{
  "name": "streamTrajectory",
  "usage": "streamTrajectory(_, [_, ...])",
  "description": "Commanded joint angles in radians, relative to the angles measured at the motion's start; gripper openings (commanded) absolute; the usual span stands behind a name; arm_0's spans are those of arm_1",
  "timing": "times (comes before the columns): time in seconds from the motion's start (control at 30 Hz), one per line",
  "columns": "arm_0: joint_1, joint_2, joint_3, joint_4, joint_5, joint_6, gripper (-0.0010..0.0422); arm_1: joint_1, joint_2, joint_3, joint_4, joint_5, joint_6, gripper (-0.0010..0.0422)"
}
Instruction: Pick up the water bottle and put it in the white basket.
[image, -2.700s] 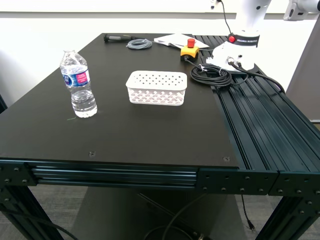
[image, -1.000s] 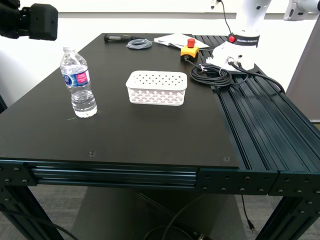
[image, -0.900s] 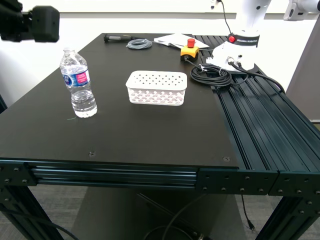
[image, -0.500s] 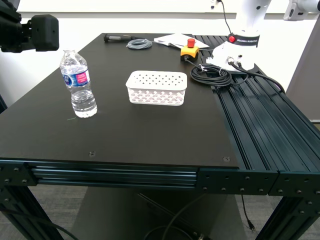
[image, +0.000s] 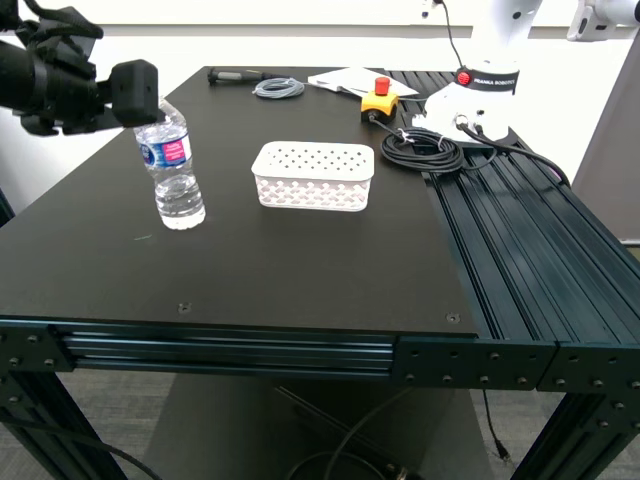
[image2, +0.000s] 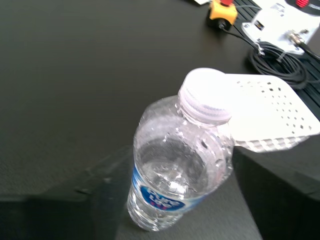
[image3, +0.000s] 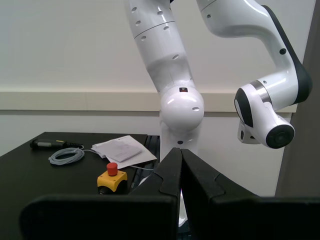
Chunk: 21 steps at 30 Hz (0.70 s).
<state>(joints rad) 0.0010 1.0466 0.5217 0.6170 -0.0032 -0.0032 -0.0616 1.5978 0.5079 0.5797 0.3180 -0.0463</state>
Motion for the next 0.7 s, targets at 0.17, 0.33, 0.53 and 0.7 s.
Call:
streamTrajectory(0.17, [0.000, 0.000, 0.001, 0.003, 0.001, 0.003, 0.0001, -0.005, 0.107, 0.102, 0.003, -0.012, 0.008, 0.0296])
streamTrajectory(0.33, [0.000, 0.000, 0.001, 0.002, 0.001, 0.003, 0.0001, -0.008, 0.220, 0.200, -0.008, 0.014, 0.010, 0.0222])
streamTrajectory(0.53, [0.000, 0.000, 0.001, 0.003, 0.001, 0.003, 0.0001, -0.009, 0.219, 0.229, -0.006, 0.071, 0.031, 0.0020])
streamTrajectory(0.7, [0.000, 0.000, 0.001, 0.002, 0.001, 0.003, 0.0001, -0.019, 0.214, 0.301, -0.015, 0.168, -0.011, 0.0001])
